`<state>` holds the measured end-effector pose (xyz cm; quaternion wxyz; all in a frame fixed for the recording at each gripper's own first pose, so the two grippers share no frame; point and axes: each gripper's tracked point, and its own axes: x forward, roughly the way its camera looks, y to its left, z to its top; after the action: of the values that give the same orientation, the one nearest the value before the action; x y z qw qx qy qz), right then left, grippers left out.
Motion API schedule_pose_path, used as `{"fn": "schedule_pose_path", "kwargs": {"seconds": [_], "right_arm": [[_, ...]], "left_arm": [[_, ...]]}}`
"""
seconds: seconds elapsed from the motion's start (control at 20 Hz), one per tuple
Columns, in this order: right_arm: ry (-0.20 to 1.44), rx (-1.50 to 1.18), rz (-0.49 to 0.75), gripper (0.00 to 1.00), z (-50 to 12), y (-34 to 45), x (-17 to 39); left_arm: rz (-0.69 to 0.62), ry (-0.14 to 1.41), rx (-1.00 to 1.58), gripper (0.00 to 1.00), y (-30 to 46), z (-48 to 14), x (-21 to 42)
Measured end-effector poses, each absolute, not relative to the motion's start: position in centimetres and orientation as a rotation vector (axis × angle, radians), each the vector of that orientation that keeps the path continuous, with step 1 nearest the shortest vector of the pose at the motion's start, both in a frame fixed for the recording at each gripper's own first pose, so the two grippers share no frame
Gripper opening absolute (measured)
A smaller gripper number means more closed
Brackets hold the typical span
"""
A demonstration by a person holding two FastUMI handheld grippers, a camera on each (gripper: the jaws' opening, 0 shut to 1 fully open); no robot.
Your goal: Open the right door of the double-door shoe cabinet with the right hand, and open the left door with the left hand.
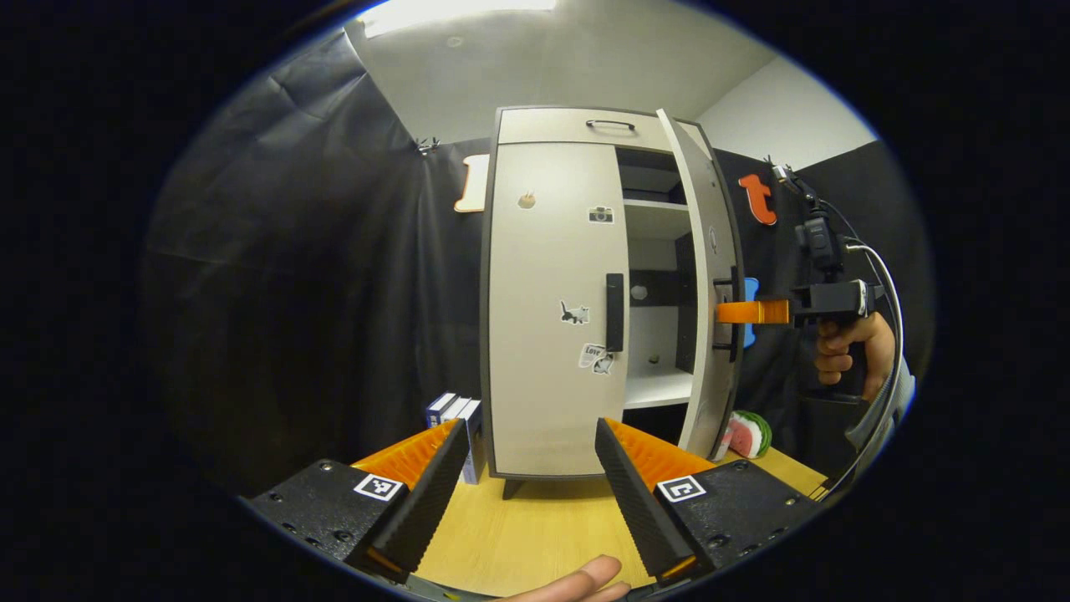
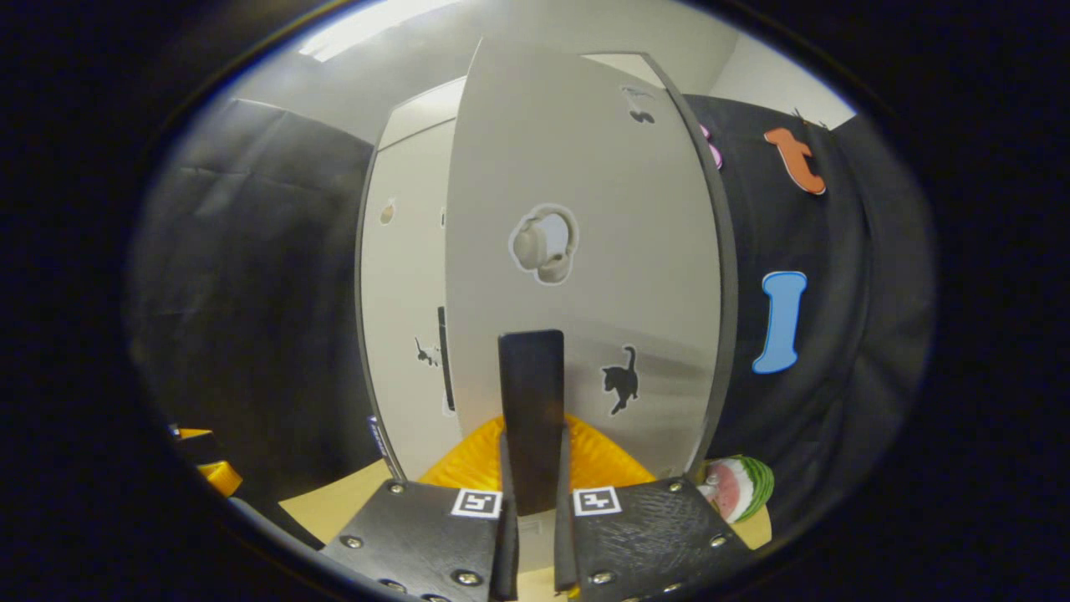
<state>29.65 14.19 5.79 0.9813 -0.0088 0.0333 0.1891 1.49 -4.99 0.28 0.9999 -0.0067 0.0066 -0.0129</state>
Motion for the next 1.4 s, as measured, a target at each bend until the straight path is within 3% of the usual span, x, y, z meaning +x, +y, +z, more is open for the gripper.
{"fn": "schedule_pose_path", "kwargs": {"seconds": [0.45,0.5,0.55,0.9,1.2,1.3,1.35,1.4], "right_arm": [[0.055,0.009,0.36,0.16,6.3,11.7,28.7],[0.058,0.007,0.357,0.16,6.3,11.6,28.6],[0.054,-0.011,0.349,0.16,6.4,11.3,28.5],[0.047,-0.026,0.308,0.16,6.4,9.7,28.8],[0.007,-0.018,0.125,0.16,7.5,5.1,29.3],[-0.014,-0.002,0.084,0.04,7.7,2.8,29.7],[0.005,0.028,0.127,0.01,7.3,2.8,29.7],[0.01,0.064,0.149,0.01,7.4,2.4,29.4]], "left_arm": [[-0.137,0.01,0.022,0.95,-11.4,0.7,4.0],[-0.149,0.012,0.019,0.9,-11.9,0.6,4.3],[-0.161,0.015,0.018,0.95,-12.4,0.5,4.4],[-0.154,0.032,0.021,0.94,-12.3,-0.6,5.3],[-0.163,0.057,0.019,0.94,-13.1,-2.0,6.3],[-0.163,0.06,0.011,0.93,-13.2,-2.2,6.5],[-0.163,0.061,0.008,0.9,-13.3,-2.2,6.6],[-0.161,0.063,0.009,0.94,-13.3,-2.3,6.7]]}}
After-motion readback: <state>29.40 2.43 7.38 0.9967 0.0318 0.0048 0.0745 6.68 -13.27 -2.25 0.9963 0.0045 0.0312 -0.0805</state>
